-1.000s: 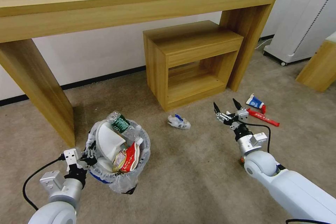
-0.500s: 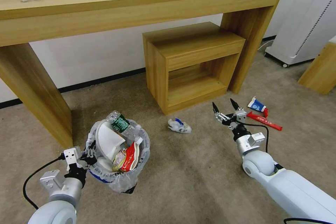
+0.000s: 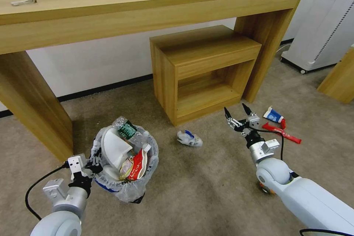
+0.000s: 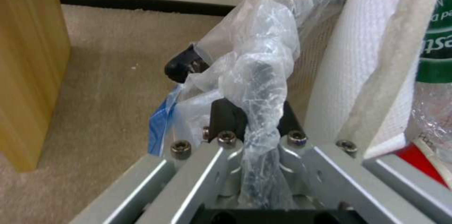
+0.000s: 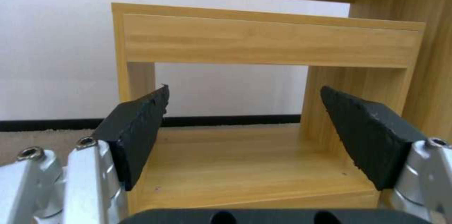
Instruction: Pick up the trash bin and place the garbage on the floor into it.
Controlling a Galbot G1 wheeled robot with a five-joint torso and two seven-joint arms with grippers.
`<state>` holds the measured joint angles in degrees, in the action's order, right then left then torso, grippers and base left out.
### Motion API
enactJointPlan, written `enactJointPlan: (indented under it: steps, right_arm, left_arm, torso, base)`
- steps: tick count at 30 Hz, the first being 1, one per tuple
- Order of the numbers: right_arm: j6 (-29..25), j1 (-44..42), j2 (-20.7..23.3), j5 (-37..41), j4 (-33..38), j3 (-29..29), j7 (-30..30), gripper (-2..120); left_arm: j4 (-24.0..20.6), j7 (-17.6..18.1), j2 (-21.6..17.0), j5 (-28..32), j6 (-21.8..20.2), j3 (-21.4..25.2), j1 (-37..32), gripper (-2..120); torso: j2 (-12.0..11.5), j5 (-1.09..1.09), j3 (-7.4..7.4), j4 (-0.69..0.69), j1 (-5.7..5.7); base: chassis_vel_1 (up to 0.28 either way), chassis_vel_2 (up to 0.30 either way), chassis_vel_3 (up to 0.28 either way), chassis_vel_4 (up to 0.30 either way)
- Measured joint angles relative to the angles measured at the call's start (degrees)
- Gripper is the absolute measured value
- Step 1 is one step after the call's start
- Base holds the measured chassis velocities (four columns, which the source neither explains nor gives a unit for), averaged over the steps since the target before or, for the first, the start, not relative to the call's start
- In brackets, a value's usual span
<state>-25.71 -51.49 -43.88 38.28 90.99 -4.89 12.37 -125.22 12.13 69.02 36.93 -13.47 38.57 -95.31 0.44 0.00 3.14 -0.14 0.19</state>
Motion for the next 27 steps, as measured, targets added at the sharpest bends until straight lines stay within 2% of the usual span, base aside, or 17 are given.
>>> enactJointPlan:
  steps: [13, 15, 16, 21, 23, 26, 27]
  right_arm:
    - [-1.36, 0.73, -0.39, -0.91, -1.16, -1.19, -0.82, 84]
    - [-1.73, 1.16, -0.23, -0.69, -1.76, -2.29, -1.5, 95]
    - [-1.73, 1.16, -0.23, -0.69, -1.76, -2.29, -1.5, 95]
    - [2.51, 3.39, 1.18, 2.79, -3.63, -7.02, -0.9, 100]
    - [5.64, 6.66, 1.58, 5.84, -5.52, -11.62, 0.71, 100]
    - [7.68, 8.94, 1.49, 7.68, -6.83, -14.28, 1.85, 100]
    - [9.83, 10.17, 1.39, 10.42, -7.78, -16.04, 2.47, 100]
  left_arm:
    - [-0.11, 0.03, 0.37, -0.18, -0.04, 0.04, -0.02, 3]
    - [0.15, 0.04, 0.43, -0.23, -0.07, -0.06, 0.2, 3]
    - [0.15, 0.04, 0.43, -0.23, -0.07, -0.06, 0.2, 3]
    - [0.73, 0.14, 0.43, -0.21, -0.22, -0.26, 0.81, 3]
    - [1.21, 0.19, 0.41, -0.13, -0.24, -0.32, 1.19, 3]
    - [1.71, 0.21, 0.41, -0.09, -0.25, -0.54, 1.67, 3]
    - [2.45, 0.34, 0.23, 0.17, -0.4, -1.06, 2.59, 3]
  torso:
    - [0.0, 0.0, 0.0, 0.0, 0.0]
    - [0.0, 0.01, 0.0, 0.0, 0.01]
    - [0.0, 0.01, 0.0, 0.0, 0.01]
    - [0.0, 0.0, 0.0, -0.01, 0.0]
    - [0.0, 0.0, 0.0, -0.02, 0.0]
    - [0.0, 0.01, 0.0, 0.02, 0.0]
    - [0.0, -0.01, 0.0, 0.0, 0.0]
  base:
    - [-0.088, 0.09, 0.086, -0.089]
    - [-0.038, 0.071, 0.064, -0.062]
    - [-0.027, 0.056, 0.064, -0.062]
    - [-0.005, 0.011, 0.007, -0.004]
    - [0.0, 0.0, 0.0, 0.0]
    - [0.0, 0.0, 0.0, 0.0]
    - [0.0, 0.0, 0.0, 0.0]
